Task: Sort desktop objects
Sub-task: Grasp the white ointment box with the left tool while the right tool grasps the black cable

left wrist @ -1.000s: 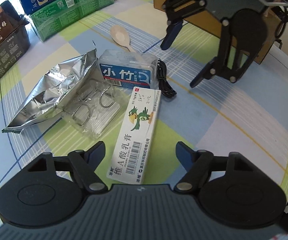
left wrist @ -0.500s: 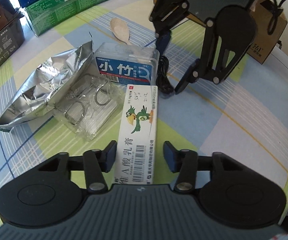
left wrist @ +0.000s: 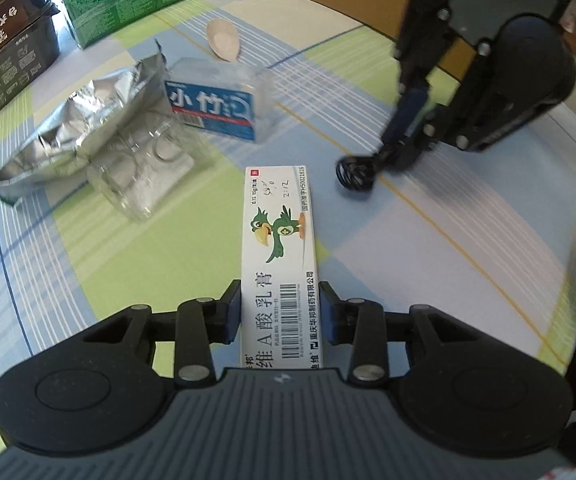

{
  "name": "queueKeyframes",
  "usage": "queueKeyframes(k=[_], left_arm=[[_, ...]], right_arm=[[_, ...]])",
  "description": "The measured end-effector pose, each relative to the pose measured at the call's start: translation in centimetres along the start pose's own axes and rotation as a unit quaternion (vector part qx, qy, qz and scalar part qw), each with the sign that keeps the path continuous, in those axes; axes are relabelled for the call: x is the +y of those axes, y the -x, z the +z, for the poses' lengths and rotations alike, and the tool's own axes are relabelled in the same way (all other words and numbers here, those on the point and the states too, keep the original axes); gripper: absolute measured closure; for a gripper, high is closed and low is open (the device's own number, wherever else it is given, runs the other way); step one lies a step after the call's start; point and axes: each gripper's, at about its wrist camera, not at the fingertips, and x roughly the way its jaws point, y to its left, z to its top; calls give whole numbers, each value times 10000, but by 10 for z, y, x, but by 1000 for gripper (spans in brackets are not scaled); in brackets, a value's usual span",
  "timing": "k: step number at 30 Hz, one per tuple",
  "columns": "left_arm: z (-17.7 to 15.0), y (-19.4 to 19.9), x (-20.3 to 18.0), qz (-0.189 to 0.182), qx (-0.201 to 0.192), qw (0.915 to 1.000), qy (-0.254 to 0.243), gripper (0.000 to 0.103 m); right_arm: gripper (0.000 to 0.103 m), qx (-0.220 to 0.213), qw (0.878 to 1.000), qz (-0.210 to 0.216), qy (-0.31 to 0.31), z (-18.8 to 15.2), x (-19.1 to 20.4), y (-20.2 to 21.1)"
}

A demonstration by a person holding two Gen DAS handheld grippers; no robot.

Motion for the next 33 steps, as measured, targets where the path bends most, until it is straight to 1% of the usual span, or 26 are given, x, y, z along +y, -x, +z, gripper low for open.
queueKeyframes(k=[2,5,6,7,9,10,14,17,24,31,33], left_arm=[[-8,4,-10,-39,16,10000,35,70],[-20,9,-25,-83,5,9999,85,70],[-23,12,-28,-65,-46,9999,120,70],[-24,14,-30,-49,-96,9998,158,68],[-27,18,-32,-43,-170,9995,264,65],[-27,20,-32,-34,-199,9994,298,64],[-24,23,-31,44,-278,9990,361,60],[-20,21,-28,100,-332,9985,418,58],[-15,11,-25,56,-316,9986,416,58],[-10,2,-26,17,-201,9988,451,59],[-10,1,-29,59,-187,9990,410,59]], right_arm=[[90,-11,9999,64,-153,-12,8,5],[86,-202,9997,136,-43,-26,19,16],[80,-264,9996,73,35,-30,23,19],[70,-313,9994,-37,123,-32,26,21],[61,-431,9983,-242,317,-35,30,23],[60,-473,9976,-302,399,-35,32,23],[59,-640,9955,-403,571,-30,29,15],[59,-748,9954,-230,552,-26,24,1],[60,-843,9935,-181,746,-23,29,-12],[68,-984,9937,-71,529,-24,26,-12],[71,-1010,9937,-75,482,-25,26,-11]])
